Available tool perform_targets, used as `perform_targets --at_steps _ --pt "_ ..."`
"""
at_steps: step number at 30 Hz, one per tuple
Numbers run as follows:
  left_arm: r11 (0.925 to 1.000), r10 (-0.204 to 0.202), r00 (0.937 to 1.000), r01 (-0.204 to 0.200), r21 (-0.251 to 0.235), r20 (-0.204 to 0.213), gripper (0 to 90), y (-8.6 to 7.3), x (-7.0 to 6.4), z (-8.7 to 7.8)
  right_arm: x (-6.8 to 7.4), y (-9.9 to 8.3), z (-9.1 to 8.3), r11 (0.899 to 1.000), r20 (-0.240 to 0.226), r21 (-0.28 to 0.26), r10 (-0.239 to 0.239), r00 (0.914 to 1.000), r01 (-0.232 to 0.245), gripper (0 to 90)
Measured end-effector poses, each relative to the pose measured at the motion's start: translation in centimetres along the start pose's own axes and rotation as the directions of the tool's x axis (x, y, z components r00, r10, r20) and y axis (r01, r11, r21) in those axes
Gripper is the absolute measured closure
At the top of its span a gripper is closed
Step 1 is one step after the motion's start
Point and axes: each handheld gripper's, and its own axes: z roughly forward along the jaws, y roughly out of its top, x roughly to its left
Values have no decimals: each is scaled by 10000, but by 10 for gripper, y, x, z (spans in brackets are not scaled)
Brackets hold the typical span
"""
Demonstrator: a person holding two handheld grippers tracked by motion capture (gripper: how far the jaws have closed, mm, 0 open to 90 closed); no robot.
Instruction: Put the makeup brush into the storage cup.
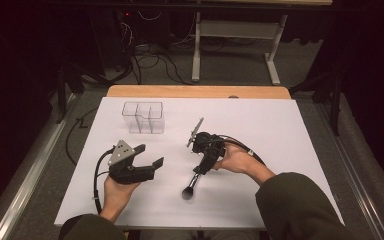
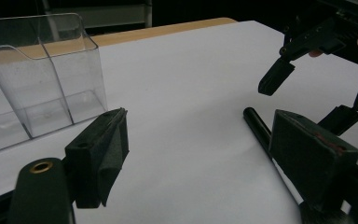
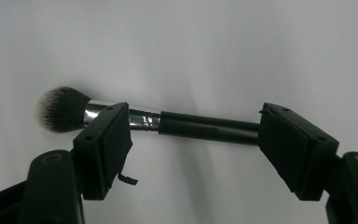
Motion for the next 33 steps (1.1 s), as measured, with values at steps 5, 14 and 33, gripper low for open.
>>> perform_targets --at_steps 5,14,33 --pt "10000 37 10000 -37 -4 -5 199 0 0 0 -1 1 3 9999 -76 -44 -121 9999 120 273" --pt "9999 112 9999 -112 -106 -2 198 0 -1 -1 -4 0 9 9996 -162 60 -262 9995 263 272" --pt "9999 58 10000 -58 -87 15 199 0 -1 -1 -1 -2 21 9892 -351 -76 -1465 9886 1463 247"
